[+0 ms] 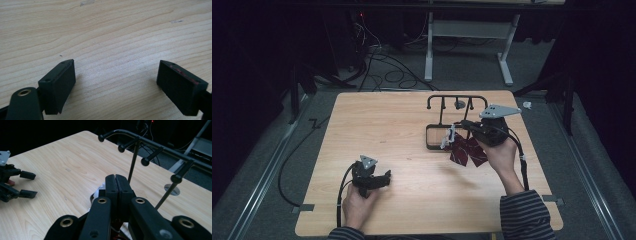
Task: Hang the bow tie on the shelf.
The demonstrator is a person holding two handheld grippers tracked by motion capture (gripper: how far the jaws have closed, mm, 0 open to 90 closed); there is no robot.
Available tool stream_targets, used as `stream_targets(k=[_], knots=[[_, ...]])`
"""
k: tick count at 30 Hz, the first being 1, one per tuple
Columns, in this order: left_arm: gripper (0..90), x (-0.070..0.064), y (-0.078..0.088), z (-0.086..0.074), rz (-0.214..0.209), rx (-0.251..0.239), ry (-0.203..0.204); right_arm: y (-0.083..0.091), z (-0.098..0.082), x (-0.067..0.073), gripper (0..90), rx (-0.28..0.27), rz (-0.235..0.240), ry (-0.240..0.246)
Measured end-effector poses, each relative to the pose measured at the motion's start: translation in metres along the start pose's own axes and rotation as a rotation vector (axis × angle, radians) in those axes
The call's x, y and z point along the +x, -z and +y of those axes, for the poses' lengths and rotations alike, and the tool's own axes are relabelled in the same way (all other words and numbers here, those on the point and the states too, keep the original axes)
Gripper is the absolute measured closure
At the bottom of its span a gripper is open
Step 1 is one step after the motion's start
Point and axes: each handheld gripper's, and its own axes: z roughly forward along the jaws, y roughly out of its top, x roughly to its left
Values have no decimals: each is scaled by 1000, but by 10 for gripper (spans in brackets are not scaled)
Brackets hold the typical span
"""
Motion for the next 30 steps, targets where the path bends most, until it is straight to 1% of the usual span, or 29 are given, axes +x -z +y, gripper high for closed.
stream_targets(k=[4, 7, 15, 22, 23, 25, 30], knots=[[159, 0, 0, 0, 0, 0, 0, 1, 6, -3, 900, 3, -13, 10], [159, 0, 0, 0, 0, 0, 0, 0, 11, -5, 900, 1, -20, 3], [158, 0, 0, 0, -1, 0, 0, -9, 22, -12, 900, 13, -34, 5], [158, 0, 0, 0, -1, 0, 0, -14, 31, -16, 900, 12, -47, 5], [158, 0, 0, 0, -1, 0, -1, -16, 34, -18, 900, 14, -58, 2], [159, 0, 0, 0, 0, 0, 0, -19, 36, -20, 900, 17, -64, -7], [158, 0, 0, 0, -1, 0, -1, -25, 41, -26, 900, 25, -88, -12]])
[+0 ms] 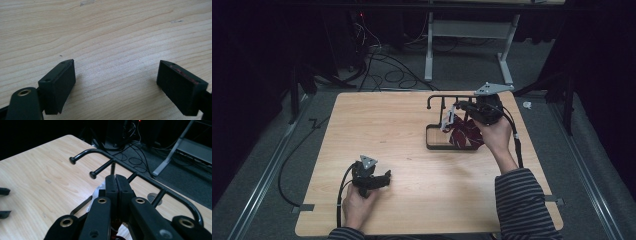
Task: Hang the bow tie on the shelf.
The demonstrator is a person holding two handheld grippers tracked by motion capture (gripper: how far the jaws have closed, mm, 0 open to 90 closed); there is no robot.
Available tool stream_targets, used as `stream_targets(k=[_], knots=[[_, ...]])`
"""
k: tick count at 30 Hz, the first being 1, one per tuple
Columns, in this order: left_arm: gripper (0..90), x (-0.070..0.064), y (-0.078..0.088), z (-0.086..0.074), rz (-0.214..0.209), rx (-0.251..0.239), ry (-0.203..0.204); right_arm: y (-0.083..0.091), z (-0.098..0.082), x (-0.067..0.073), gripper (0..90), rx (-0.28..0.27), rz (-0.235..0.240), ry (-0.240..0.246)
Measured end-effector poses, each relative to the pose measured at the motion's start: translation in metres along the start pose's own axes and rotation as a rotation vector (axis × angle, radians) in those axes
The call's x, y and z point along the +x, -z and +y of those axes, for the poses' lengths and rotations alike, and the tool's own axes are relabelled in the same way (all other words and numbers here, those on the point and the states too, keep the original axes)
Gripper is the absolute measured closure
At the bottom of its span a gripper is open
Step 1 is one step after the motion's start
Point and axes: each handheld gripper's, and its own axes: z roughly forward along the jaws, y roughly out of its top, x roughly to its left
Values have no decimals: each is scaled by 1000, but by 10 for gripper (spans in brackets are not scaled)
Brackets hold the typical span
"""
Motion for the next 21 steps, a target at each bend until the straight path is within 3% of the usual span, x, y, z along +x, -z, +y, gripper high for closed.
stream_targets(k=[11, 21], knots=[[158, 0, 0, 0, -1, 0, -1, -14, -1, -14, 900, 28, -31, -54], [158, 0, 0, 0, 0, 0, -1, -25, -1, -17, 900, 56, -43, -70]])
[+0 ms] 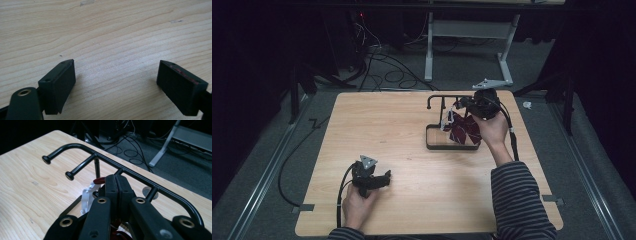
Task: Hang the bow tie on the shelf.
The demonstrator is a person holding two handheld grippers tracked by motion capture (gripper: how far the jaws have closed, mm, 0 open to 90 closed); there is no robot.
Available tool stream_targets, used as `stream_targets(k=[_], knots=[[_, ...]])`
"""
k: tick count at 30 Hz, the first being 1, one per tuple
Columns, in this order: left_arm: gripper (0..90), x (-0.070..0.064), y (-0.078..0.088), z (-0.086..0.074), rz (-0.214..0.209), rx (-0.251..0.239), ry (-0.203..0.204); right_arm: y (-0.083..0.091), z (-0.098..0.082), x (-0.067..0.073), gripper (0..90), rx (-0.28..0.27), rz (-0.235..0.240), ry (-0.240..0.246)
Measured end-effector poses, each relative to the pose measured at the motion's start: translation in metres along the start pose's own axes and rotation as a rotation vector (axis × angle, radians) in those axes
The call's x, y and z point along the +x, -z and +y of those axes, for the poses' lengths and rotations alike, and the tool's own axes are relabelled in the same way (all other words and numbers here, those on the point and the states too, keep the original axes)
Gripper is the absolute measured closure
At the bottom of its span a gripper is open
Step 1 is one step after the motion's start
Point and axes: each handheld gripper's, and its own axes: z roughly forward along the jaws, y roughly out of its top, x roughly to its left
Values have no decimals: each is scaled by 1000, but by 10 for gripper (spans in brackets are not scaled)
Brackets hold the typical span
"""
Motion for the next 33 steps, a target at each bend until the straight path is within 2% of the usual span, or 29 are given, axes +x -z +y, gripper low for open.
stream_targets(k=[16, 22, 33], knots=[[158, 0, 0, 0, -1, 0, 0, -1, -1, 0, 853, 9, -4, -8], [158, 0, 0, 0, 0, 0, 0, 3, -3, 1, 821, -1, 8, 2], [159, 0, 0, 0, -1, 0, 0, 9, -15, -3, 762, -8, 38, -20]])
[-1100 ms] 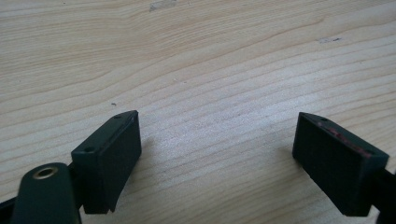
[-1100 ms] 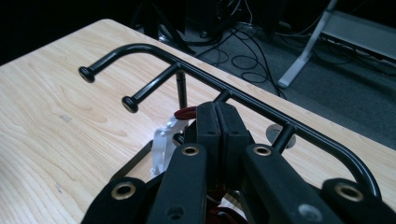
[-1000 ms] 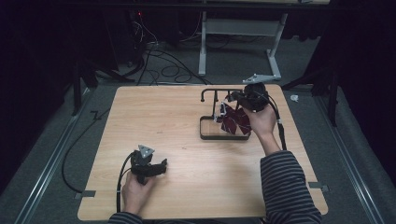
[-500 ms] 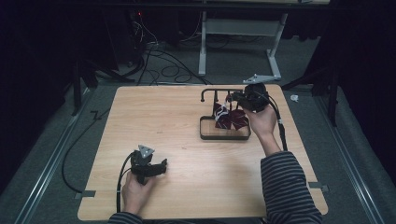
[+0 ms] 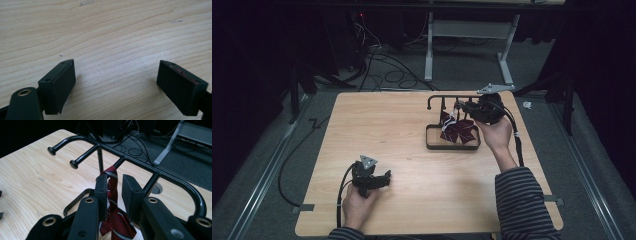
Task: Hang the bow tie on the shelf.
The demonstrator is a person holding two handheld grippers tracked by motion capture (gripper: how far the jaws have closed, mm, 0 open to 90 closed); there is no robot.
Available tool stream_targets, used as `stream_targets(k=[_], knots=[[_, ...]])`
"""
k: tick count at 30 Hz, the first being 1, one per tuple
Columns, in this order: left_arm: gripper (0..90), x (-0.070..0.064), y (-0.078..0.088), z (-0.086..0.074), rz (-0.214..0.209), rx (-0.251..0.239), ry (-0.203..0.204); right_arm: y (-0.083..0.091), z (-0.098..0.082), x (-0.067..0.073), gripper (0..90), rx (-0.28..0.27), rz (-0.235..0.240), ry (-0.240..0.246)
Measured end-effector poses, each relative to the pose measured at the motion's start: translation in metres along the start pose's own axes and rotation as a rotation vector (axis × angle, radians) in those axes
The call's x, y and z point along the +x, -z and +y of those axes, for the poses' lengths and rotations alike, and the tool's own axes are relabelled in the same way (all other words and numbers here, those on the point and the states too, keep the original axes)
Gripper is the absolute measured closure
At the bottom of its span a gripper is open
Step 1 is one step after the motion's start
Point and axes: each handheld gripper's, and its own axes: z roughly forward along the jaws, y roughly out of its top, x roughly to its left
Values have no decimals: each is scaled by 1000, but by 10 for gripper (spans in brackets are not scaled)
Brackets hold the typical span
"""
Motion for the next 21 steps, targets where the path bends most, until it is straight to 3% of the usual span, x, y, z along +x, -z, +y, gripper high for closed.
stream_targets(k=[21], knots=[[158, 0, 0, 0, 1, 0, 0, 24, -21, 8, 740, -27, 35, 22]])
